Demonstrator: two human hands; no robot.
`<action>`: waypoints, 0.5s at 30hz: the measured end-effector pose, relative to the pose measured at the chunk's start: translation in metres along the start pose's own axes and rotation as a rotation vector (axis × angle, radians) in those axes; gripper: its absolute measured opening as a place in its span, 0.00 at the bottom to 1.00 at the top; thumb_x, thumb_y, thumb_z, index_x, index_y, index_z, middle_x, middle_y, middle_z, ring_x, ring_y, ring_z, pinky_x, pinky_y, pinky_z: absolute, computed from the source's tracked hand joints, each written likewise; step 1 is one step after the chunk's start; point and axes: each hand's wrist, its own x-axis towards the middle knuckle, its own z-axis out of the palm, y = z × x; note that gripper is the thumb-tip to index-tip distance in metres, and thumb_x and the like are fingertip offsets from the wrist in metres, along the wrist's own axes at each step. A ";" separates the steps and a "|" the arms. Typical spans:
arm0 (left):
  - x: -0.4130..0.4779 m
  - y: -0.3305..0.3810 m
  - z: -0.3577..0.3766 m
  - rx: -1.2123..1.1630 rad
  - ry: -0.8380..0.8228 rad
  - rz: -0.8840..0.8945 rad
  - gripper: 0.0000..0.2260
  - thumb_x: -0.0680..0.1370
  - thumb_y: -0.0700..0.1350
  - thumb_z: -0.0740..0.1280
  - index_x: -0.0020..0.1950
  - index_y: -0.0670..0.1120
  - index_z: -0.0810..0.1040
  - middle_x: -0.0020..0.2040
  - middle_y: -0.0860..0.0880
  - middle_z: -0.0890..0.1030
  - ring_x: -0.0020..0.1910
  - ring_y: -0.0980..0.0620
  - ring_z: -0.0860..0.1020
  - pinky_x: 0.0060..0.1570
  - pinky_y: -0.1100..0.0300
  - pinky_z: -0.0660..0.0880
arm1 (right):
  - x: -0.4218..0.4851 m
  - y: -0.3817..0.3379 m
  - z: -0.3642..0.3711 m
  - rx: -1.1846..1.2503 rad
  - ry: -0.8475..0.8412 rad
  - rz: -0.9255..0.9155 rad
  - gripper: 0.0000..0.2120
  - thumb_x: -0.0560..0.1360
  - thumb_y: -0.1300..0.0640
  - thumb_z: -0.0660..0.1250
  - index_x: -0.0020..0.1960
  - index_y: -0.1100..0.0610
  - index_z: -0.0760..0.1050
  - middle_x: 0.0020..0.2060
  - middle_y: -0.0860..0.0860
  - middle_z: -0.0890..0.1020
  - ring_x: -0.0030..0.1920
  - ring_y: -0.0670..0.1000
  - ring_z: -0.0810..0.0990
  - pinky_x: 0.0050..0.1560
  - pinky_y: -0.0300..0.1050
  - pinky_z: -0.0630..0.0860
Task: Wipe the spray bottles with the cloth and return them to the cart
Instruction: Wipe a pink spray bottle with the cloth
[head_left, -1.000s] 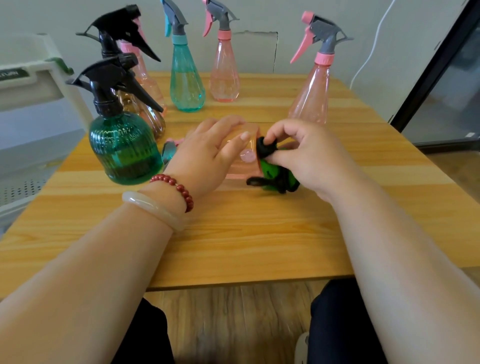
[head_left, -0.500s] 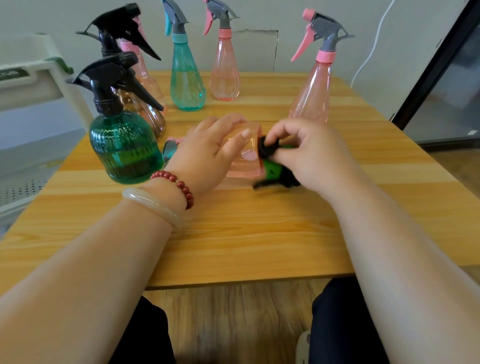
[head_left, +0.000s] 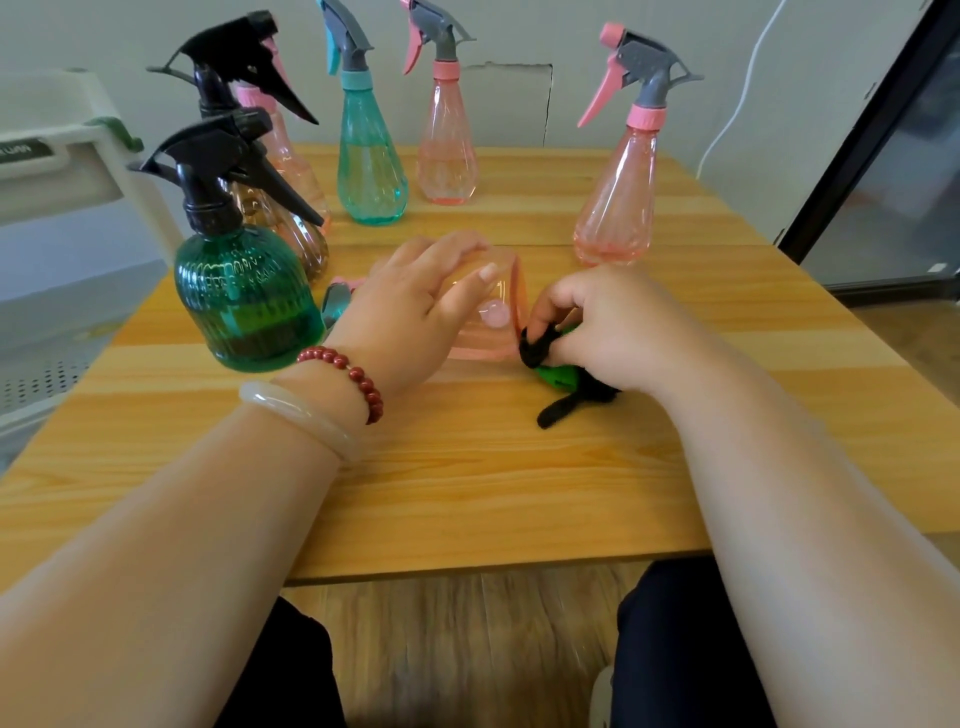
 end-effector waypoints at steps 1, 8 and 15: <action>0.000 0.000 0.000 0.001 -0.002 -0.002 0.23 0.82 0.63 0.53 0.73 0.56 0.67 0.69 0.49 0.71 0.68 0.48 0.68 0.61 0.55 0.64 | 0.000 -0.001 0.001 -0.030 0.011 0.013 0.12 0.72 0.62 0.73 0.38 0.45 0.79 0.40 0.45 0.81 0.42 0.53 0.82 0.41 0.46 0.78; 0.000 -0.001 0.000 -0.012 0.001 -0.004 0.34 0.73 0.71 0.45 0.73 0.57 0.67 0.66 0.51 0.72 0.67 0.49 0.68 0.61 0.54 0.65 | 0.002 0.001 0.003 0.250 0.090 0.051 0.10 0.71 0.58 0.75 0.41 0.44 0.78 0.45 0.42 0.81 0.41 0.43 0.78 0.41 0.35 0.73; -0.002 0.000 -0.001 -0.021 -0.005 -0.009 0.32 0.75 0.71 0.48 0.73 0.56 0.67 0.68 0.50 0.71 0.68 0.48 0.68 0.63 0.52 0.66 | 0.002 -0.002 0.001 0.309 0.093 0.099 0.08 0.72 0.57 0.75 0.42 0.44 0.80 0.40 0.41 0.82 0.42 0.43 0.80 0.43 0.38 0.75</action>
